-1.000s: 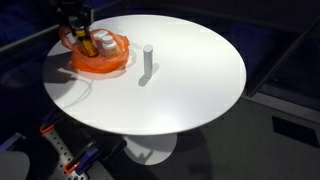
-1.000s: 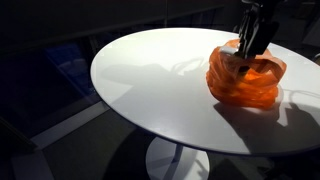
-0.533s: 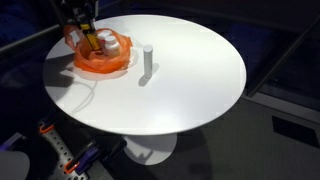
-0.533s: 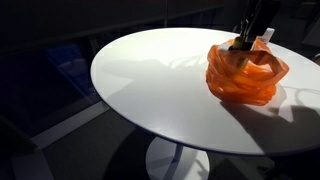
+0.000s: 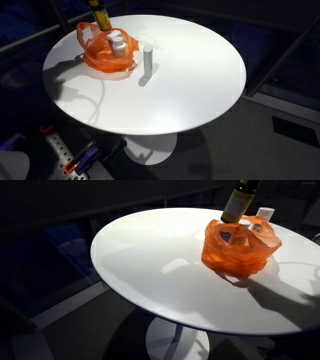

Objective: Remove the bottle with a yellow cap from the plastic bag and put it on the table

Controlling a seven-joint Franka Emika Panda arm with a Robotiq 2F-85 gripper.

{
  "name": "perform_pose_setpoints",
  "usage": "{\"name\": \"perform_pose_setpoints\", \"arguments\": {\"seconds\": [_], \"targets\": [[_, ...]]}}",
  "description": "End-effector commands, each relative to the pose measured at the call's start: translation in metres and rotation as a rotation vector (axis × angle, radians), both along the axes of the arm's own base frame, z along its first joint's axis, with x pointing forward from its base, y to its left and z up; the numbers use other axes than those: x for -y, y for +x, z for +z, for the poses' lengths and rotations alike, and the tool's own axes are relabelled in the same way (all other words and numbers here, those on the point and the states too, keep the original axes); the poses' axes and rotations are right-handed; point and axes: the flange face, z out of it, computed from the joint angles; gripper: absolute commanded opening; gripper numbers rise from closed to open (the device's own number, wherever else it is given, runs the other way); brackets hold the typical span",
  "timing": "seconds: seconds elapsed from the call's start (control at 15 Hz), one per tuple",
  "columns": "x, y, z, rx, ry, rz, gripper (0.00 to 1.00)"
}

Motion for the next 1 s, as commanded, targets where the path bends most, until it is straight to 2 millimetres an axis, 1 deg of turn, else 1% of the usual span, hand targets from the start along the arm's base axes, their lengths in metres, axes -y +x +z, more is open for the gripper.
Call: {"name": "perform_pose_setpoints", "arguments": {"seconds": [0.0, 0.2, 0.4, 0.6, 0.8, 0.93], "targets": [[0.023, 0.010, 0.037, 0.034, 0.048, -0.034, 0.20], [0.048, 0.020, 0.054, 0.065, 0.056, -0.093, 0.20], [0.076, 0.030, 0.060, 0.081, 0.060, -0.151, 0.20], [0.106, 0.036, 0.055, 0.085, 0.058, -0.209, 0.20], [0.132, 0.041, 0.045, 0.074, 0.065, -0.255, 0.20], [0.147, 0.045, 0.034, 0.060, 0.065, -0.280, 0.20]]}}
